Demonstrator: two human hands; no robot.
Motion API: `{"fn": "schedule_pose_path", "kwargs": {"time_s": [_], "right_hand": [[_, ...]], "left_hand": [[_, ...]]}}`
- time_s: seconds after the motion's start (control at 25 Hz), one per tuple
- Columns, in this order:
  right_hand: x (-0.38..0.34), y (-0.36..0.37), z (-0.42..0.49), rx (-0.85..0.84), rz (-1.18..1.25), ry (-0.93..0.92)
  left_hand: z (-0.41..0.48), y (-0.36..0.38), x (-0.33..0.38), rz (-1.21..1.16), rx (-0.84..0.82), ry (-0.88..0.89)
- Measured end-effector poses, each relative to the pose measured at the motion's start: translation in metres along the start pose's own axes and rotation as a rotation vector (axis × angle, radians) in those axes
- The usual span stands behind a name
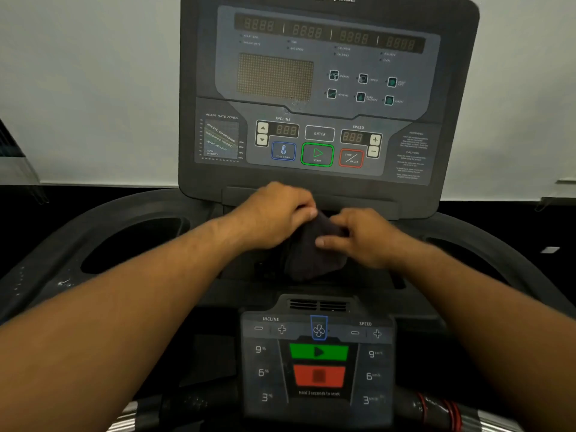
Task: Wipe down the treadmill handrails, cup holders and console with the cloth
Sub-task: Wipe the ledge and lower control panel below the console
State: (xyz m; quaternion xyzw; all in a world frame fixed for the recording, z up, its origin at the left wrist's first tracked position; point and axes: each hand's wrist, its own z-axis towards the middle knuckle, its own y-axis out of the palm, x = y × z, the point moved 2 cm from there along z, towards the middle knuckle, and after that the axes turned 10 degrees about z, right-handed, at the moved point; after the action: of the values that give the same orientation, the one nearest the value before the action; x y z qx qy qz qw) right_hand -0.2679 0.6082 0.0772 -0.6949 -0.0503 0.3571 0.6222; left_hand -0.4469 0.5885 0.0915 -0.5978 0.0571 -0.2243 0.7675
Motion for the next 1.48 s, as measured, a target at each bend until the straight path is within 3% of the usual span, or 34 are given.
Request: {"fn": "schedule_pose_path", "kwargs": {"time_s": [0.2, 0.28, 0.36, 0.48, 0.56, 0.64, 0.72, 0.8, 0.88, 1.0, 1.12, 1.2, 1.32, 1.48], "right_hand": [[-0.028, -0.066, -0.015, 0.371, 0.115, -0.047], [-0.035, -0.075, -0.038, 0.381, 0.077, -0.051], [-0.032, -0.063, -0.066, 0.24, 0.084, -0.03], [-0.015, -0.017, -0.102, -0.12, 0.163, 0.033], [-0.006, 0.004, -0.117, -0.352, 0.24, 0.11], [-0.001, 0.007, -0.122, -0.462, 0.461, 0.184], [0.003, 0.006, -0.12, -0.337, 0.793, 0.199], [0.012, 0.016, -0.115, -0.046, 0.919, 0.266], [0.011, 0.037, -0.114, 0.072, 0.637, 0.221], [0.004, 0.067, -0.119, 0.031, 0.178, 0.068], [0.003, 0.077, -0.128, 0.085, -0.047, -0.004], [-0.002, 0.083, -0.134, 0.099, -0.133, 0.014], [-0.009, 0.095, -0.155, 0.085, -0.233, -0.005], [-0.013, 0.118, -0.179, 0.043, -0.302, -0.067]], "left_hand": [[0.016, -0.063, 0.013, -0.119, 0.233, 0.077], [0.005, -0.069, 0.02, -0.244, 0.187, 0.099], [-0.014, -0.054, 0.029, -0.288, 0.038, 0.167], [-0.05, -0.013, 0.045, -0.215, -0.213, 0.247], [-0.066, 0.007, 0.056, -0.155, -0.292, 0.236], [-0.074, 0.012, 0.07, -0.134, -0.332, 0.223], [-0.081, 0.013, 0.086, -0.105, -0.361, 0.216], [-0.094, 0.02, 0.106, -0.078, -0.374, 0.207], [-0.113, 0.029, 0.125, -0.083, -0.435, 0.177], [-0.131, 0.023, 0.128, -0.084, -0.46, 0.042], [-0.136, -0.003, 0.1, 0.03, -0.138, -0.221], [-0.14, -0.011, 0.08, 0.088, -0.029, -0.365], [-0.146, -0.006, 0.06, 0.125, -0.112, -0.475], [-0.155, 0.004, 0.054, 0.114, -0.421, -0.461]]}}
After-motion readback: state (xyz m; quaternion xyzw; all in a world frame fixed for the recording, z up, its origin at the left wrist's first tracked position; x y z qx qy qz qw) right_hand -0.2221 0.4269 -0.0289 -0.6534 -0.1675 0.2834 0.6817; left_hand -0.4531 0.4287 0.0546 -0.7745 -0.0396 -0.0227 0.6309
